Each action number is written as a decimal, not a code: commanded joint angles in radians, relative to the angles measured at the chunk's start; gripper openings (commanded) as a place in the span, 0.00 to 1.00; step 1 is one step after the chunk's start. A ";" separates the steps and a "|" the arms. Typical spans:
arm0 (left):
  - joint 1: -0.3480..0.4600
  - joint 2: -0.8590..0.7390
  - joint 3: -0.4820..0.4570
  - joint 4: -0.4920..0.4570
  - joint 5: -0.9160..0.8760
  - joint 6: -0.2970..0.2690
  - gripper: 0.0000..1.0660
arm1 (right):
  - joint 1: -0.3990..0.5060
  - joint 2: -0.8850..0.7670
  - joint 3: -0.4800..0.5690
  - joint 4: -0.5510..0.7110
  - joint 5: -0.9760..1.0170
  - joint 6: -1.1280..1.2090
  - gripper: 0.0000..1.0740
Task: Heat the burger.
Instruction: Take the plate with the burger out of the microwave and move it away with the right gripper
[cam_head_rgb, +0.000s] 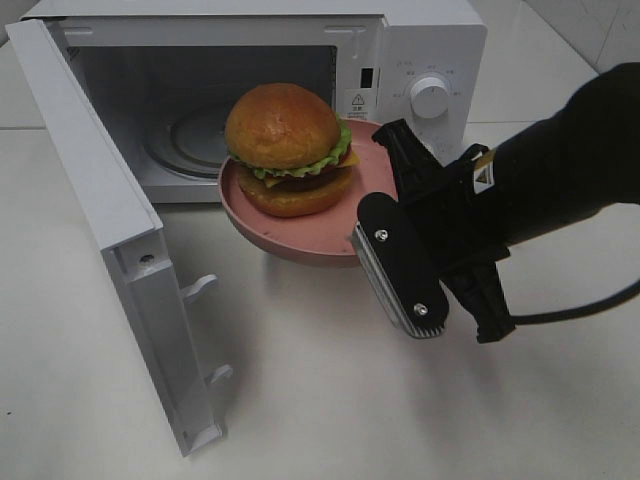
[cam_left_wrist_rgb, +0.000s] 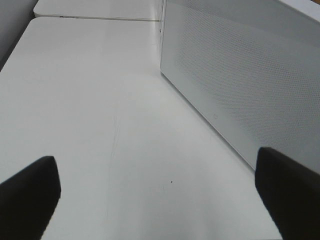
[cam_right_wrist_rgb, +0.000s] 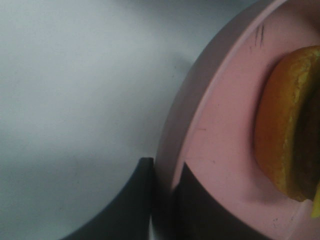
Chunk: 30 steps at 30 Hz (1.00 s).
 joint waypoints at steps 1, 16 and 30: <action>0.000 -0.026 0.003 -0.006 -0.009 -0.001 0.92 | -0.003 -0.058 0.027 0.006 -0.062 0.007 0.01; 0.000 -0.026 0.003 -0.006 -0.009 -0.001 0.92 | -0.003 -0.340 0.244 0.001 -0.050 0.082 0.01; 0.000 -0.026 0.003 -0.006 -0.009 -0.001 0.92 | -0.004 -0.607 0.327 -0.211 0.147 0.312 0.02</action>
